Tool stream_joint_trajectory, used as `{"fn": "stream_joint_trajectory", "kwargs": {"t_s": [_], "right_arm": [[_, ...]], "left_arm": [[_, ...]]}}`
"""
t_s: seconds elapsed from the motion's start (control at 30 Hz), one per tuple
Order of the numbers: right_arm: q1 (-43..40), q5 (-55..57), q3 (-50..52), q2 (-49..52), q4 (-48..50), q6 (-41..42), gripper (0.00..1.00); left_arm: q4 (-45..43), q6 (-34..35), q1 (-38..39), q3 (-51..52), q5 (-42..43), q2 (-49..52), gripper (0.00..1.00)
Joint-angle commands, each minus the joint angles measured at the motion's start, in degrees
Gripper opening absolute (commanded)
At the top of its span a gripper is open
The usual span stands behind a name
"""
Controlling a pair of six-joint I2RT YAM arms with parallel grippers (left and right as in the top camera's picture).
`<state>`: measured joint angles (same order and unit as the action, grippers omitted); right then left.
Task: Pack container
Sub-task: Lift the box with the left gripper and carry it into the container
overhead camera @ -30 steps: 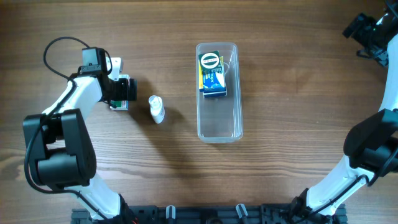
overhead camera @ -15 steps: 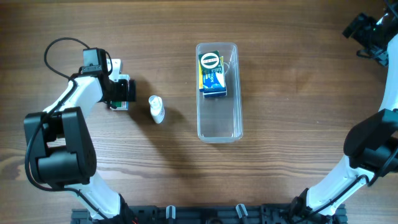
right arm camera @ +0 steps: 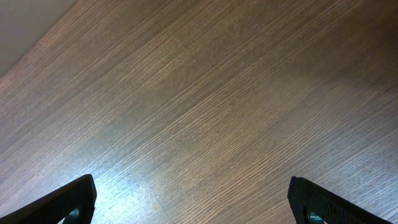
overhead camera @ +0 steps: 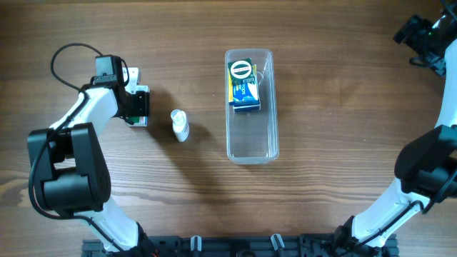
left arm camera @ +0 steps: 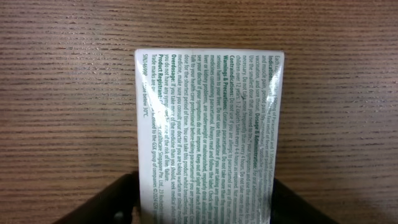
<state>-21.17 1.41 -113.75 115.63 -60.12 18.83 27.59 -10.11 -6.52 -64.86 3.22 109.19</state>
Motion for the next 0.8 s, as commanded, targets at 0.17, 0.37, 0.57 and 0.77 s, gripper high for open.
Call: {"fn": "stream_joint_trajectory", "kwargs": {"t_s": [0.17,0.37,0.57,0.77], "right_arm": [[0.09,0.7,-0.13,0.68,0.15,0.72,1.0],[0.09,0.72,-0.13,0.68,0.15,0.7,1.0],[0.09,0.72,-0.13,0.7,0.15,0.7,1.0],[0.09,0.72,-0.13,0.68,0.15,0.7,1.0]], "left_arm": [[-0.46,0.31,-0.22,-0.04,-0.28,0.87,0.57],[-0.15,3.1,-0.22,-1.44,-0.07,0.33,0.47],[1.38,3.13,-0.17,-2.99,-0.07,-2.75,0.42],[2.4,5.07,0.31,-2.99,3.76,-14.32,0.45]]}}
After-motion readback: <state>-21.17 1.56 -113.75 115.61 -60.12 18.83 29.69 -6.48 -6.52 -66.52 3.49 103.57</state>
